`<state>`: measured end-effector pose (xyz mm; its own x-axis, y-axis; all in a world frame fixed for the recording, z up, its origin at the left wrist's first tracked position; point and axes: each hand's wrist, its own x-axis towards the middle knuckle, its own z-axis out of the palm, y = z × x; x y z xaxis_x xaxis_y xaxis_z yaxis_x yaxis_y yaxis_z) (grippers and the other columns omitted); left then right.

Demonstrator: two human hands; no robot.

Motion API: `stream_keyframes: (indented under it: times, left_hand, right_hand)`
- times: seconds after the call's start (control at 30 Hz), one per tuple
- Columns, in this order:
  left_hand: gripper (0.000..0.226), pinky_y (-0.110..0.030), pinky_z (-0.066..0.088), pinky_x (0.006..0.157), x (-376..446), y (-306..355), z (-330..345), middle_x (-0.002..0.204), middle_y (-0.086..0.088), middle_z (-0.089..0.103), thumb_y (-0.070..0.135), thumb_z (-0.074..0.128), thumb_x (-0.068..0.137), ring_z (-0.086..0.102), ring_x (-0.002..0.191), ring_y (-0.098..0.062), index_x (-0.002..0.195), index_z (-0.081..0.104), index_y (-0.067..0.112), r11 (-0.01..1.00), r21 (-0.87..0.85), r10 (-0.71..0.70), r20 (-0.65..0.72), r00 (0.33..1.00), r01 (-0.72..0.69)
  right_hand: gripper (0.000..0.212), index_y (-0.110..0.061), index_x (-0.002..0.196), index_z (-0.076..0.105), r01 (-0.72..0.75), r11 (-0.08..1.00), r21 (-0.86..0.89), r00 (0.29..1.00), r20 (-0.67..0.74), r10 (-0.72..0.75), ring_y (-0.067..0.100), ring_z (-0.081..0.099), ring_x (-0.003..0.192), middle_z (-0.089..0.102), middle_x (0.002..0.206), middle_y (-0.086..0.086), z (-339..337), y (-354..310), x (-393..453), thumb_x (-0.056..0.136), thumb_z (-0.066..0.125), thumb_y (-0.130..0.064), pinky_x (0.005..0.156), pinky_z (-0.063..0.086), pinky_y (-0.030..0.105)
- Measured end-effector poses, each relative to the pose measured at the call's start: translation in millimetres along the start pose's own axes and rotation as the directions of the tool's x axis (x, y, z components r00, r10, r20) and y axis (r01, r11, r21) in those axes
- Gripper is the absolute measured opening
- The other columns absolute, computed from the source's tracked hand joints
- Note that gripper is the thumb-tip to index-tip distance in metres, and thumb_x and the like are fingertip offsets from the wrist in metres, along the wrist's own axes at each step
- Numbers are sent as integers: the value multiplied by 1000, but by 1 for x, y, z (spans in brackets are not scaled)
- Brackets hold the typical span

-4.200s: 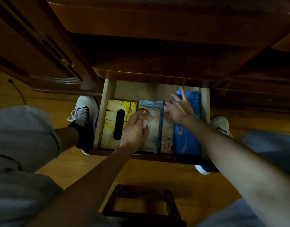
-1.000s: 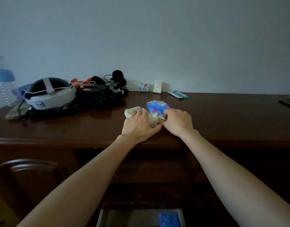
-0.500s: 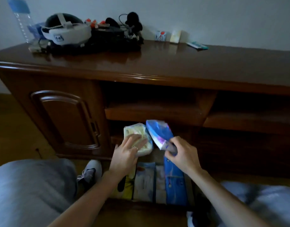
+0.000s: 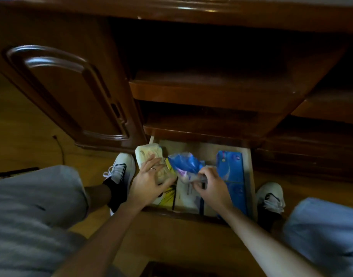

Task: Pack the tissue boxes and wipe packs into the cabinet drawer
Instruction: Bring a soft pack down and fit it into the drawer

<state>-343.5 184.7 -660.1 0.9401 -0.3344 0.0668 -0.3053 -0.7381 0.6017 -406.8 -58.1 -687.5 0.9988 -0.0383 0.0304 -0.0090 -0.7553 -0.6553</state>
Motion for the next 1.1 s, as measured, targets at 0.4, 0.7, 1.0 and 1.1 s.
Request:
stream_keyframes:
  times: [0.4, 0.7, 1.0, 1.1]
  left_hand:
    - [57, 2, 41, 79, -1, -34, -17, 163, 12, -24, -13, 64, 79, 26, 142, 3, 123, 63, 24, 929, -223, -343, -228, 911, 294]
    - [43, -12, 51, 62, 11, -44, -12, 104, 2, 67, 5, 69, 85, 65, 81, -7, 119, 64, 31, 712, -426, -635, -54, 770, 558]
    - [40, -31, 59, 78, 5, -49, -10, 107, 17, 64, 11, 70, 84, 64, 97, -5, 115, 65, 36, 730, -406, -619, -50, 784, 550]
    - [40, -38, 59, 83, 6, -48, -11, 114, 14, 64, 9, 70, 85, 64, 104, -7, 115, 65, 34, 727, -423, -618, -57, 784, 542]
  right_hand:
    - [67, -16, 136, 53, -741, 477, 471, 663, 405, 629, 18, 73, 88, 67, 114, 1, 65, -27, 83, 77, 86, -10, 72, 62, 31]
    - [33, -4, 122, 53, -761, 300, 575, 507, 240, 828, 17, 65, 62, 69, 88, 11, 82, 2, 149, 102, 56, -30, 40, 44, 22]
    - [31, -21, 119, 63, -610, 792, 21, 751, 333, 570, 23, 67, 98, 69, 112, 1, 111, 1, 178, 93, 68, -37, 87, 54, 40]
    - [31, -16, 113, 64, -626, 780, 16, 694, 469, 547, 26, 66, 98, 68, 108, 6, 113, 2, 180, 95, 66, -41, 93, 55, 46]
